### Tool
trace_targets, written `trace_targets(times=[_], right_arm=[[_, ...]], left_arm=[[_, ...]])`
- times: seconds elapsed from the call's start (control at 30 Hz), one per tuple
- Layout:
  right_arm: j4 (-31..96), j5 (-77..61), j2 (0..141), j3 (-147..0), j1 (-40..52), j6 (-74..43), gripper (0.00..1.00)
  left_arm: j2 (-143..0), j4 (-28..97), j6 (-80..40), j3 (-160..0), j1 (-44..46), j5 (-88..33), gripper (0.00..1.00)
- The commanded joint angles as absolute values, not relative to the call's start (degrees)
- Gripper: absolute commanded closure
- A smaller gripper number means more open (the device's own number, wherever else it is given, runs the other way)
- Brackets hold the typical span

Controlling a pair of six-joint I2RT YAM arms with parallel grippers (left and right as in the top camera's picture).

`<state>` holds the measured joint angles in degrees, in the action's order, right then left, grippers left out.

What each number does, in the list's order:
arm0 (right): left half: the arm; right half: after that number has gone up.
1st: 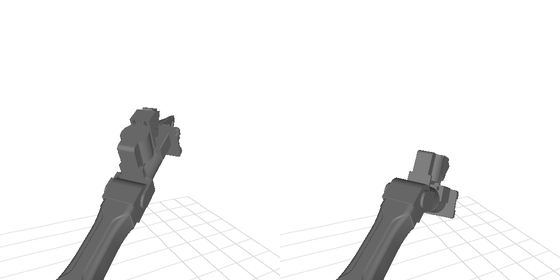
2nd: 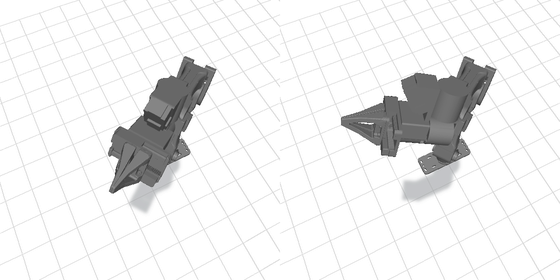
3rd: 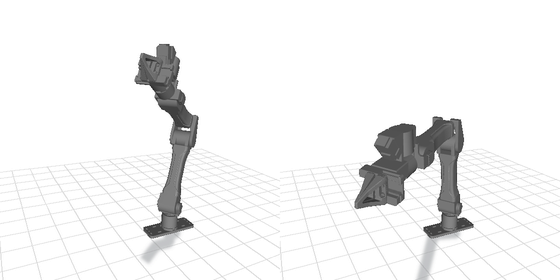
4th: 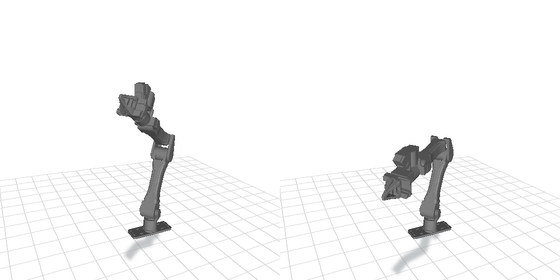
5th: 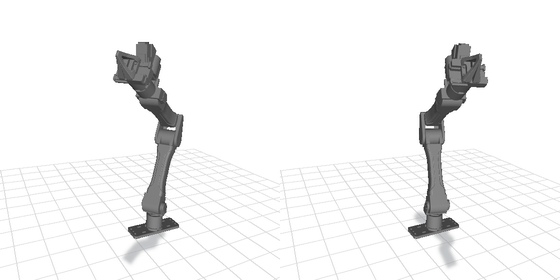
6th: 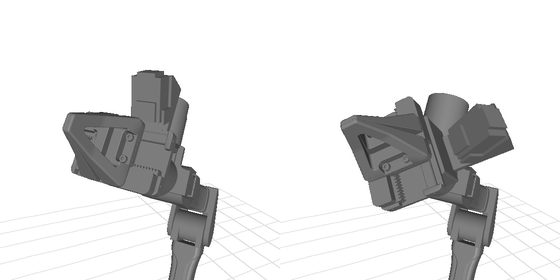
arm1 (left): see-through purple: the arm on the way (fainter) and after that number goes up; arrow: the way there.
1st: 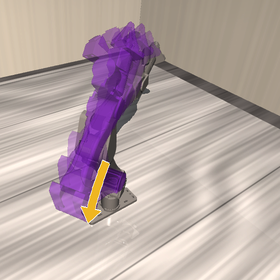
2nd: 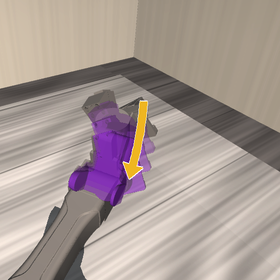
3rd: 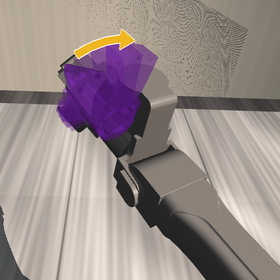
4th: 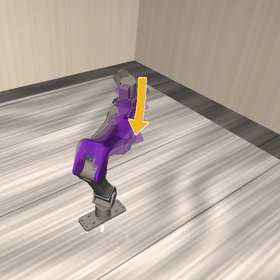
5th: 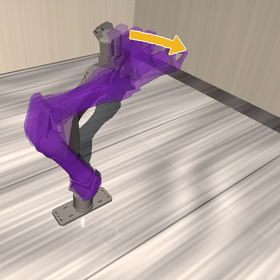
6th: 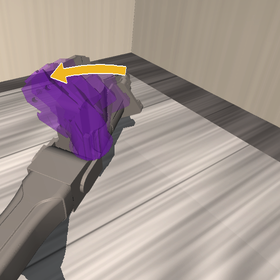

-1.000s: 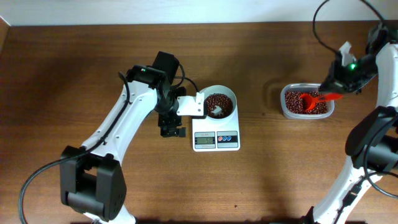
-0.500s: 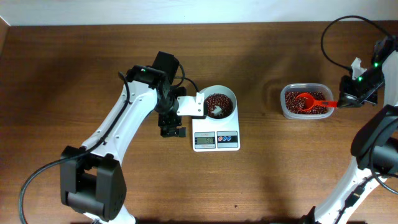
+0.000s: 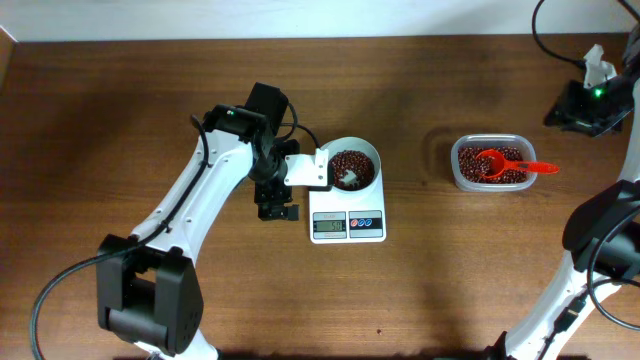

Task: Scoop item into bowl and weigh 50g on scale
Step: 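Raise the open right gripper up and away from the tub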

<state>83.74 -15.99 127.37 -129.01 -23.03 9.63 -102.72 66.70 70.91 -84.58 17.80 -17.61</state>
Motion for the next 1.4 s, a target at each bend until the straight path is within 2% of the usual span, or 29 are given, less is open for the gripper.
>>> trace_targets(times=[0.0, 0.13, 0.23, 0.33, 0.57, 0.63, 0.73, 0.77, 0.8, 1.0, 1.37], right_arm=[[83.77, -19.09, 127.02, -129.75, -21.87, 9.58, 0.34], [83.92, -19.09, 127.02, -129.75, -19.9, 9.56, 0.25], [84.88, -19.14, 127.02, -129.75, -17.72, 9.65, 0.24], [87.11, -20.38, 127.02, -129.75, -14.35, 15.31, 0.23], [88.38, -20.38, 127.02, -129.64, -7.75, 15.77, 0.22], [90.39, -20.95, 127.02, -129.64, -6.33, 18.33, 0.23], [94.3, -22.76, 127.02, -129.64, -2.57, 30.13, 0.22], [93.86, -20.91, 127.02, -129.64, -1.74, 30.04, 0.16], [93.41, -18.9, 127.02, -129.64, -0.89, 30.04, 0.01], [93.43, -18.98, 127.02, -129.64, 2.59, 29.58, 0.01], [93.41, -18.81, 127.02, -129.64, 2.61, 29.58, 0.01]], left_arm=[[-103.18, 66.85, 71.59, -84.18, 17.45, -18.65, 0.01], [-103.18, 66.85, 71.59, -84.18, 17.45, -18.65, 0.02], [-103.18, 66.83, 71.59, -84.18, 17.45, -18.65, 0.01], [-103.18, 66.85, 71.59, -84.18, 17.45, -18.65, 0.01], [-103.18, 66.85, 71.59, -84.18, 17.45, -18.68, 0.01], [-103.18, 66.83, 71.59, -84.18, 17.45, -18.65, 0.01], [-103.18, 66.85, 71.59, -84.18, 17.45, -18.65, 0.01], [-103.18, 66.85, 71.59, -84.18, 17.45, -18.68, 0.01], [-103.18, 66.85, 71.59, -84.18, 17.45, -18.65, 0.02], [-103.18, 66.85, 71.59, -84.18, 17.45, -18.65, 0.02], [-103.18, 66.85, 71.59, -84.18, 17.45, -18.65, 0.01]])
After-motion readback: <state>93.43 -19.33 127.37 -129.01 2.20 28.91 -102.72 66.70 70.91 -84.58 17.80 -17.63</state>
